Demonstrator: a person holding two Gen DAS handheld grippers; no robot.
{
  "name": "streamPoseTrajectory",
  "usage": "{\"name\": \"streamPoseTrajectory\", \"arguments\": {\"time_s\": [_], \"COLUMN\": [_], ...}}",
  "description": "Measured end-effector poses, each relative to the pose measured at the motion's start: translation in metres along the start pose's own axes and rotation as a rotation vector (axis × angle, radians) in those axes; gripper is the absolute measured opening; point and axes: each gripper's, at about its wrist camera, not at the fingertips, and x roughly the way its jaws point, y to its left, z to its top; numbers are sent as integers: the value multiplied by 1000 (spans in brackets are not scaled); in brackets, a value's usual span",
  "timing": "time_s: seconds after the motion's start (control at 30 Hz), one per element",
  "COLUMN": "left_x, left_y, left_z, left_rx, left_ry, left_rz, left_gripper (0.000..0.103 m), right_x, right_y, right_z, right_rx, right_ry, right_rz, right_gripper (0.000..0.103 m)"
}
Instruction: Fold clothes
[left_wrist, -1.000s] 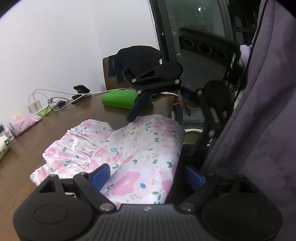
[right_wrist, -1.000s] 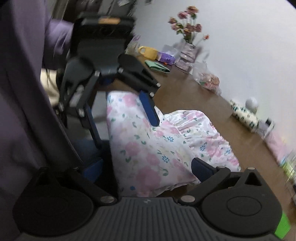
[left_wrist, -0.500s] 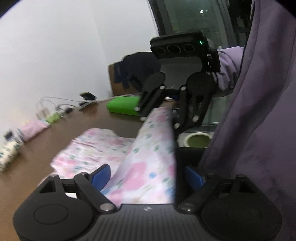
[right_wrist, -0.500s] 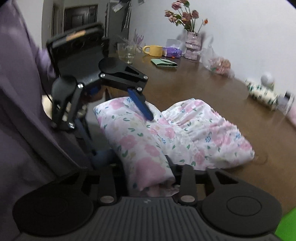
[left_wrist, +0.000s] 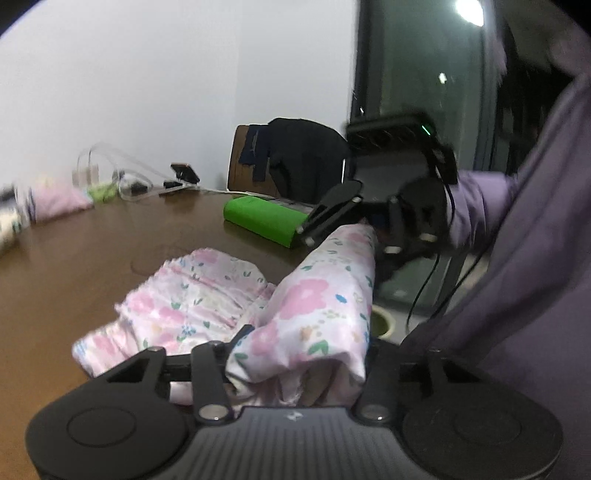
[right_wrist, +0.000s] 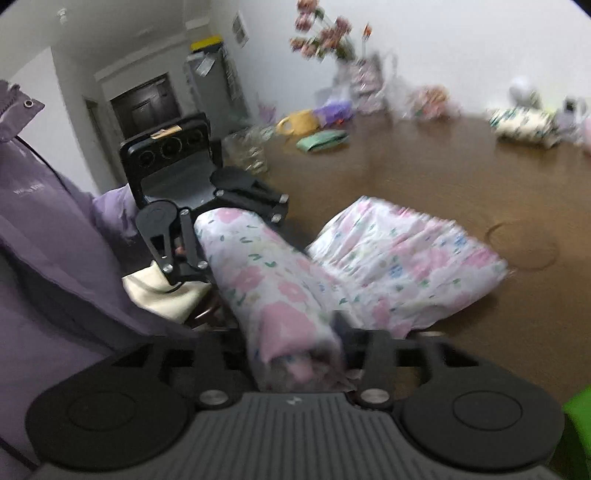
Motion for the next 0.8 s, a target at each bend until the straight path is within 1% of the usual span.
{"name": "streamPoseTrajectory", "arguments": {"time_s": [0.03,0.1,0.2,0.3,0.37,0.4,0.43,0.47,0.5,0.53,0.57,0.6,0.63,0.7,0.8], "left_x": [-1,-2,-1,0,0,-1,-1,-2,-4,-7,-9,-11,-12,-10,-9], "left_y": [7,18,33,48,54,56,60,65,69,74,78,82,86,95,107], "left_z": [0,0,3,5,7,8,10,12,15,18,21,23,25,25,22], "left_rx": [-36,-98,-171,-254,-289,-304,-333,-376,-412,-443,-469,-496,-528,-599,-714], "left_ry": [-3,-12,-18,-12,0,9,15,13,1,-20,-41,-57,-64,-54,-59], "left_rz": [-19,-51,-68,-86,-87,-84,-86,-90,-92,-89,-78,-57,-29,6,65], "left_gripper": [44,44,44,44,45,45,46,48,53,61,66,73,75,74,74], "right_x": [-2,-4,-1,4,7,9,10,11,10,8,7,6,6,9,14], "right_y": [1,-1,-11,-24,-31,-35,-40,-45,-50,-53,-57,-60,-64,-75,-98], "right_z": [-2,-6,-10,-17,-20,-20,-19,-17,-15,-12,-9,-6,-3,2,1], "right_rx": [-17,-20,28,112,171,211,260,320,370,405,435,465,494,569,732], "right_ry": [-32,-72,-130,-190,-205,-206,-214,-228,-245,-259,-270,-281,-287,-291,-308], "right_rz": [-26,-36,-26,-8,7,8,19,40,49,52,61,69,74,68,34], "right_gripper": [80,80,80,79,69,48,32,31,30,28,28,28,28,28,30]}}
